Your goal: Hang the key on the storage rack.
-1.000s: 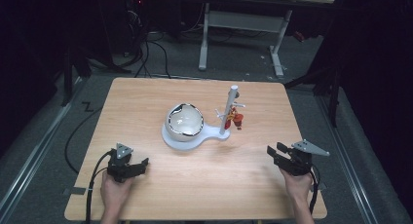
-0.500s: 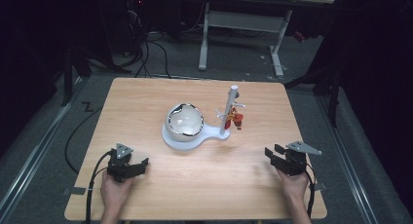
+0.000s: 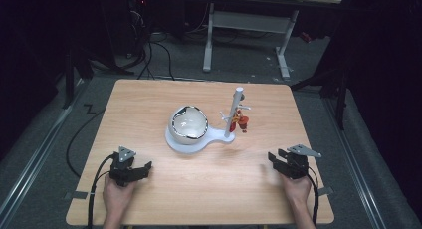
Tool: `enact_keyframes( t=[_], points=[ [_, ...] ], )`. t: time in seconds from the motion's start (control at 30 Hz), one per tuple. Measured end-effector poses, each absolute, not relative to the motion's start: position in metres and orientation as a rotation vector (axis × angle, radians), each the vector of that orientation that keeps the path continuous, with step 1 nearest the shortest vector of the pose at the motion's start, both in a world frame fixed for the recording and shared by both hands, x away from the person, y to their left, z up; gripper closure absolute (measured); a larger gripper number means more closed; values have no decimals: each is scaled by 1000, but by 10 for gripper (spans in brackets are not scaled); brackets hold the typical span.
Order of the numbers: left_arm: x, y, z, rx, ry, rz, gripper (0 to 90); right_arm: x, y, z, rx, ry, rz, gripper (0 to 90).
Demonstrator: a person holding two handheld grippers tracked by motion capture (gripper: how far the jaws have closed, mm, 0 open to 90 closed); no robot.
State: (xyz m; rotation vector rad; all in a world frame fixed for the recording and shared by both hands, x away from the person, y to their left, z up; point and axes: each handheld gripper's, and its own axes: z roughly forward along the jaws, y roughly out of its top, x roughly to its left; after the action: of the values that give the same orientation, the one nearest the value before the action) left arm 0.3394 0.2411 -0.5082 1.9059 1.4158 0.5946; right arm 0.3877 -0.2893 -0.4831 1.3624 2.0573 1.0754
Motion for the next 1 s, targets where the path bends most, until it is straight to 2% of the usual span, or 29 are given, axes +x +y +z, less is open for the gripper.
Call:
enact_keyframes(
  t=[1.0],
  points=[
    [339, 241, -508, 1906, 1415, 594, 226, 400, -275, -501, 1366, 2111, 918, 490]
  ],
)
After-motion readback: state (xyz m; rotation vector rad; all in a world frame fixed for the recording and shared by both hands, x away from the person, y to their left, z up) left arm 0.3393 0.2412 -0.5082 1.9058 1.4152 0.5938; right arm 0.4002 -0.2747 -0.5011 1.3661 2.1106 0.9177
